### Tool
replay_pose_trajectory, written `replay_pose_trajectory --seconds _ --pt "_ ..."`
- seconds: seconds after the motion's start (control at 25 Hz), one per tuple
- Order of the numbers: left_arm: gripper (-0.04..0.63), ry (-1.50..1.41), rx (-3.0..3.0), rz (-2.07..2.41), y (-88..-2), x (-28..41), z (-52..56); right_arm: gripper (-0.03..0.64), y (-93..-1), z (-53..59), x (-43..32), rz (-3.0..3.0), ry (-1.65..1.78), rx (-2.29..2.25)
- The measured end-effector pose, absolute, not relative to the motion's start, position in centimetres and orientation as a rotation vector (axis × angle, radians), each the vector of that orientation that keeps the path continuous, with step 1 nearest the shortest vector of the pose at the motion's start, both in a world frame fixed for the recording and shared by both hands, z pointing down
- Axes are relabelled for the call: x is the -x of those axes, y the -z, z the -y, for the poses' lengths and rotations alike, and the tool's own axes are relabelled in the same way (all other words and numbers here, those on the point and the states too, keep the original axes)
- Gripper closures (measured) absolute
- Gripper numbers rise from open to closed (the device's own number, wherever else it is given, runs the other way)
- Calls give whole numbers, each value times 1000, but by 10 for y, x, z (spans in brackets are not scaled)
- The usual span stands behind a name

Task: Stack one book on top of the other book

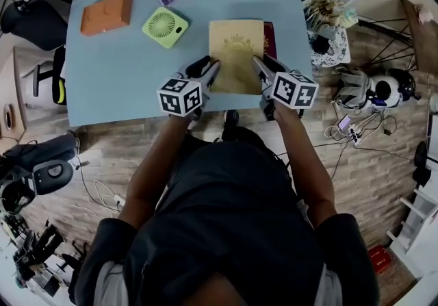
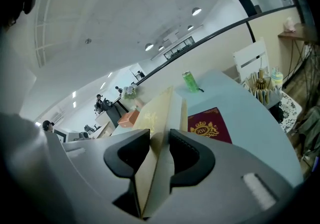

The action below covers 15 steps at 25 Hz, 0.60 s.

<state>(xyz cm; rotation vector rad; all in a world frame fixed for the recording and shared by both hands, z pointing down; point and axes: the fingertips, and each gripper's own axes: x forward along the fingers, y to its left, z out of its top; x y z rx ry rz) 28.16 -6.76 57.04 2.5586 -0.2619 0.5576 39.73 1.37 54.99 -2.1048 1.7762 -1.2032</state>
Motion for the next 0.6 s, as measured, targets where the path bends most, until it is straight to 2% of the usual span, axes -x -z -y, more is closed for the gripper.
replay_pose_trajectory --seconds 0.08,0.16,0.2,0.24,0.36,0.48,0.52,0.6 --pt "402 -563 -2537 211 -577 -297 57 494 -559 -17 -409 -1765 1226 2091" --pt "488 -526 -2513 83 -575 -320 33 514 -569 -14 -404 -1814 1270 2022" --pt "488 -531 -2525 35 -577 -334 20 578 -574 -10 -397 -1852 1293 1997" --pt "486 -577 -2567 20 -588 -348 10 611 -582 -6 -391 -1884 1311 2000" --pt "485 -765 -2595 33 -637 -362 6 615 -616 2 -400 -1883 1371 2107" --pt "485 -728 -2536 175 -637 -330 34 615 -639 4 -424 -1914 1409 2179" --pt "467 -750 -2511 249 -645 -315 44 615 -642 3 -432 -1920 1415 2178" --pt "316 -799 -2398 381 -674 -286 59 614 -643 2 -432 -1951 1437 2119"
